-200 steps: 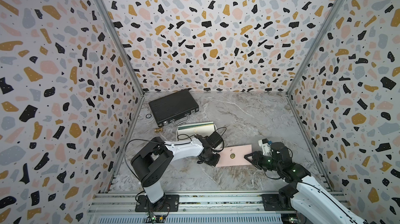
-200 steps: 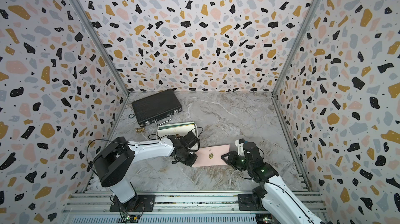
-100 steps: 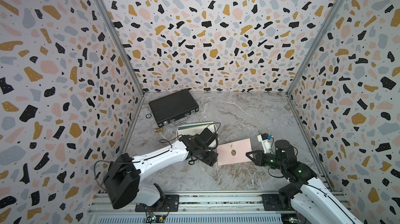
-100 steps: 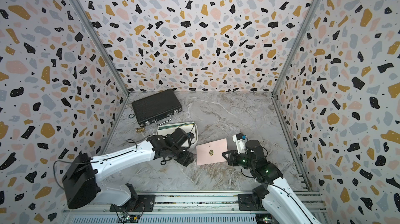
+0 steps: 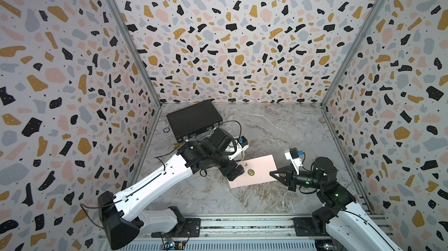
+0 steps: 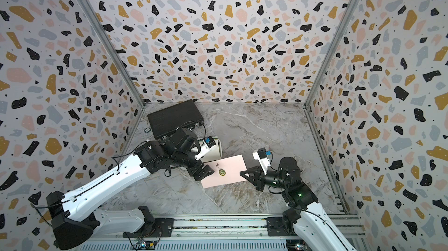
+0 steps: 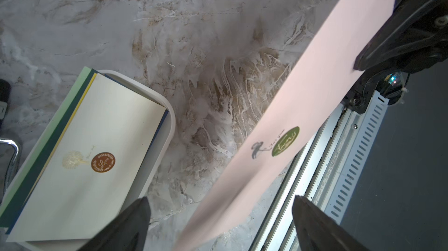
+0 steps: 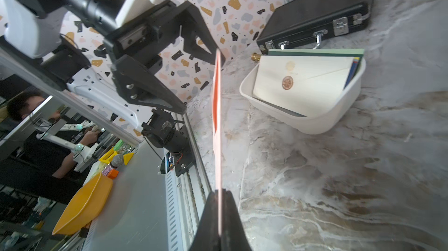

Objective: Put the sealed envelopes into the storage box
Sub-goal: Place the envelope in the storage box.

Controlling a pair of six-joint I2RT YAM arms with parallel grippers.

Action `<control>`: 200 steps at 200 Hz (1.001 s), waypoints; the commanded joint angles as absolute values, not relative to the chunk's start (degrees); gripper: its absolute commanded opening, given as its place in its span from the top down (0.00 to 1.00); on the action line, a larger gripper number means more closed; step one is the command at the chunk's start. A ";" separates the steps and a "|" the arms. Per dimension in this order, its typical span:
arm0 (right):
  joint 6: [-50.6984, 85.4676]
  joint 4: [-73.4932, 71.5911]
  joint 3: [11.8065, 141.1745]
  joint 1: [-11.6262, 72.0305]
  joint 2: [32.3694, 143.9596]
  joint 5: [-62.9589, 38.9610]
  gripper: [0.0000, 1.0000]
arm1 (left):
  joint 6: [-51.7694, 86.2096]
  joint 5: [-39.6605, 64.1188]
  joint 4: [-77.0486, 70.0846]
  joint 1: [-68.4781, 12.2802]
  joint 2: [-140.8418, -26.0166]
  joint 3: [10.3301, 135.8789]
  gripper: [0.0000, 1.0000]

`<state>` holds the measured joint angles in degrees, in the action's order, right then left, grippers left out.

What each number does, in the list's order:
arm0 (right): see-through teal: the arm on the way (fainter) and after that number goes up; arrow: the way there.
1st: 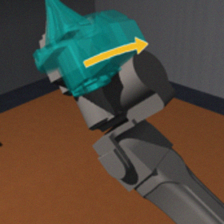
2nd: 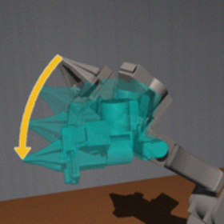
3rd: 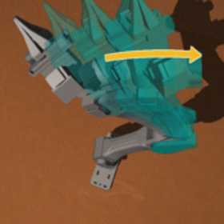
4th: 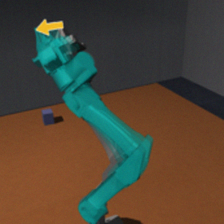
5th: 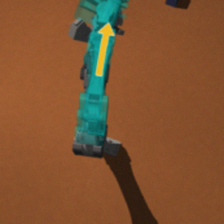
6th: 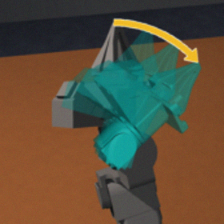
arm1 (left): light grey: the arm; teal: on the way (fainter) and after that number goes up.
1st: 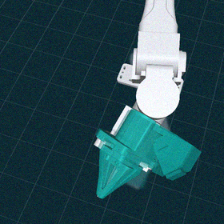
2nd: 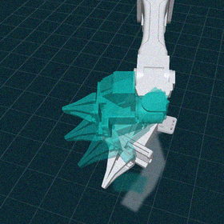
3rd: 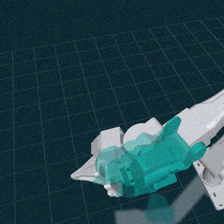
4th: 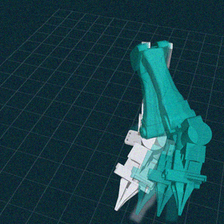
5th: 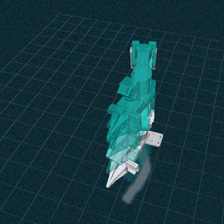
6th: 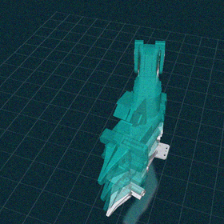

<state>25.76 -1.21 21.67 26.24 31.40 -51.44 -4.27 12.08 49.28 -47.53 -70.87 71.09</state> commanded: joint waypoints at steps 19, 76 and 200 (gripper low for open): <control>24.57 -7.89 21.77 29.06 30.39 -59.27 1.00 | -11.64 22.65 47.23 -47.50 -69.69 71.62 0.06; 23.96 -7.92 21.89 29.62 29.53 -59.71 1.00 | -11.77 34.11 50.51 -47.39 -71.82 71.09 0.31; 22.70 -4.27 21.88 29.97 29.35 -56.96 1.00 | -11.37 43.41 51.86 -44.79 -75.83 74.05 0.92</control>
